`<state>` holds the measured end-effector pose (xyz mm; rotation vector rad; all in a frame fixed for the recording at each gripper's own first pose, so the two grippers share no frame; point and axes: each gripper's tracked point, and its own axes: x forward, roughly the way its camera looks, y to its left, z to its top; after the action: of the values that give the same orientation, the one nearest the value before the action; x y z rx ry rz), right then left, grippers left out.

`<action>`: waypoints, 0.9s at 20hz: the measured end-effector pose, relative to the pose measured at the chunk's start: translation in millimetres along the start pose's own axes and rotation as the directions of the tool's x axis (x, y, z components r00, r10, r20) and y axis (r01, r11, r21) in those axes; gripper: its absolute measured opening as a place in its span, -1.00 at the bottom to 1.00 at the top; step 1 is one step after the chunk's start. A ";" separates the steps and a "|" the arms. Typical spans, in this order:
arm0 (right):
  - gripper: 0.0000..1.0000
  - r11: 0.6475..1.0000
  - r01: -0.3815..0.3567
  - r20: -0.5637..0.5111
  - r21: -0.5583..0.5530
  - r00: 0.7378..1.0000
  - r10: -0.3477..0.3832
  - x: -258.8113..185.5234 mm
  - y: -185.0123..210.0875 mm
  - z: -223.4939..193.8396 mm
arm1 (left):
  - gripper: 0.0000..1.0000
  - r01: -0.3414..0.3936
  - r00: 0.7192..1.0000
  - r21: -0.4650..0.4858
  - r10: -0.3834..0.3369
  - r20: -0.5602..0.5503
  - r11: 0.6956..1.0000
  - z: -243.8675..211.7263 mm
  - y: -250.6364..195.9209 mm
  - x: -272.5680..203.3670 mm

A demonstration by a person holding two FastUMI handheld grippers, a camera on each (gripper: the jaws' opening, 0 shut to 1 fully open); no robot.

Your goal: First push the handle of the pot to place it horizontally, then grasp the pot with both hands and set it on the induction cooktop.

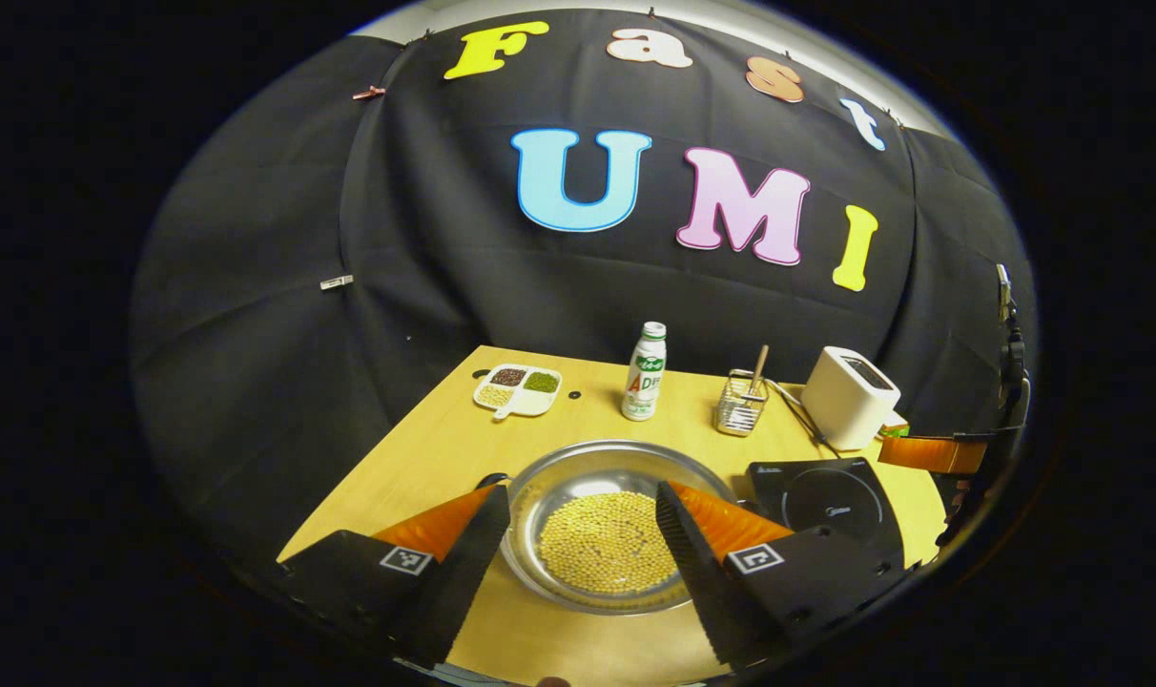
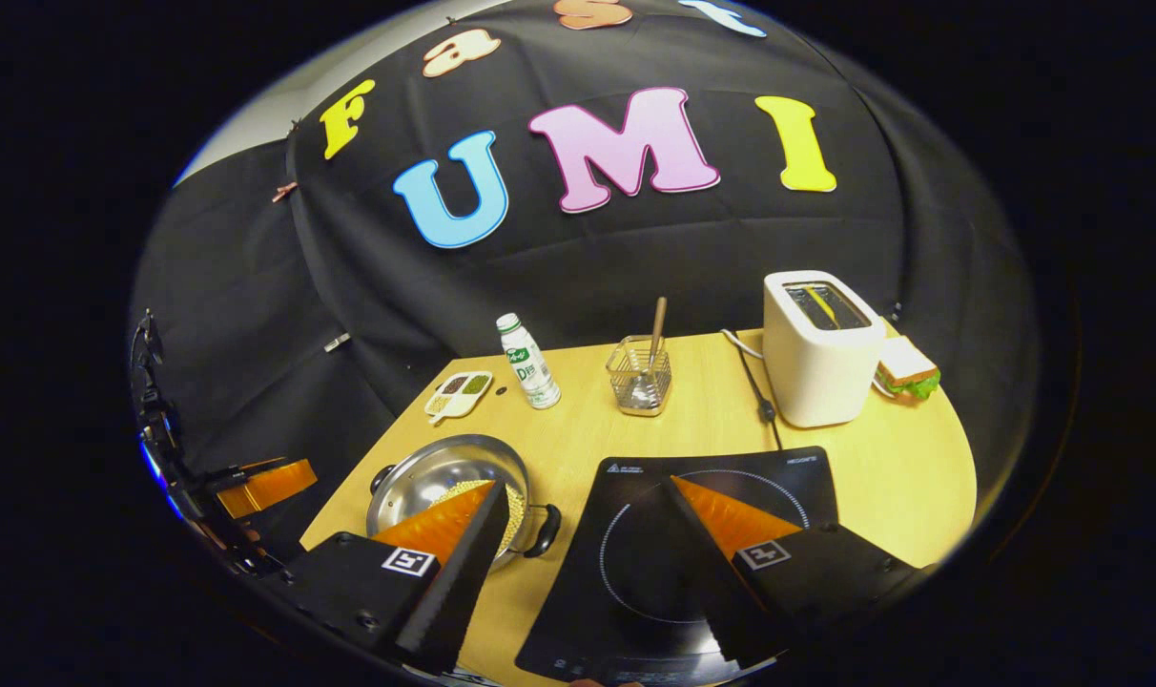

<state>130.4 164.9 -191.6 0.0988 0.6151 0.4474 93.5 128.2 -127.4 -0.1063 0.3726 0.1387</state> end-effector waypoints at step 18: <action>0.98 0.981 0.148 -0.262 0.128 0.959 -0.111 119.8 42.6 -111.4 | 0.92 0.184 0.972 -0.053 -0.190 -0.135 0.981 -62.7 96.7 130.5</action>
<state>136.8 250.5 -337.2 0.1409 0.9021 0.2887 176.7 230.4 -241.3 -0.1910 0.4972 -0.0482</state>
